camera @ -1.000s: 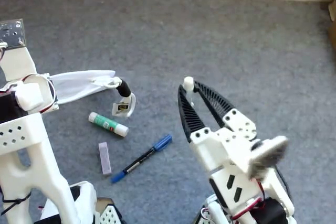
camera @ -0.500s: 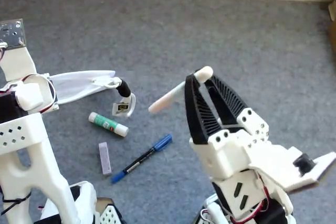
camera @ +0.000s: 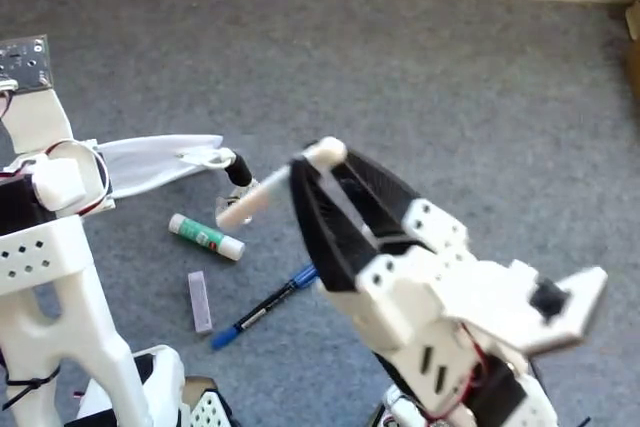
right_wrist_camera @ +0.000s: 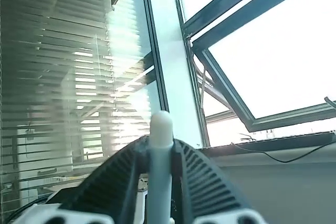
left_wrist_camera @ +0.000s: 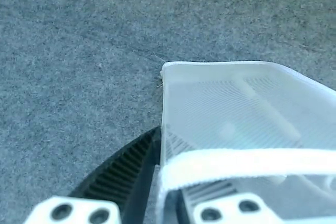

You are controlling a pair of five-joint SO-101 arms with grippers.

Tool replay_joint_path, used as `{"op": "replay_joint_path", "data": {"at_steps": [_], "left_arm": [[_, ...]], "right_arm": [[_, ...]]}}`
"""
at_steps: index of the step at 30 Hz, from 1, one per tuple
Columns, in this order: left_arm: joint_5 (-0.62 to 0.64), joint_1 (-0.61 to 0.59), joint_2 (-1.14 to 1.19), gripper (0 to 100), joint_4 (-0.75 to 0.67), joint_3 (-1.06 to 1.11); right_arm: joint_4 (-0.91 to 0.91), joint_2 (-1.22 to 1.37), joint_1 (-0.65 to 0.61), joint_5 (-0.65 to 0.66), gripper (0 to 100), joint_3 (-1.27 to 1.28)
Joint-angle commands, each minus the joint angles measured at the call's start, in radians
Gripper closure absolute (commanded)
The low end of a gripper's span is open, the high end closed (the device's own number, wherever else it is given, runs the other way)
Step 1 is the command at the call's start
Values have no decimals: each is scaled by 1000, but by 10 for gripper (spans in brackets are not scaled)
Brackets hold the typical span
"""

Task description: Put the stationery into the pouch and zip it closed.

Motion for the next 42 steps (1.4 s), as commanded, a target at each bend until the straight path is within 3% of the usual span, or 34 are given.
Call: {"op": "replay_joint_path", "data": {"at_steps": [1, 22, 42], "left_arm": [[48, 53, -2, 993, 5, -15], [52, 54, -2, 993, -3, -18], [49, 54, -2, 993, -3, -18]], "right_arm": [[-110, 108, -15, -12, 994, -13], [-607, 567, -68, -5, 994, -15], [-745, 860, -96, -5, 994, -5]]}}
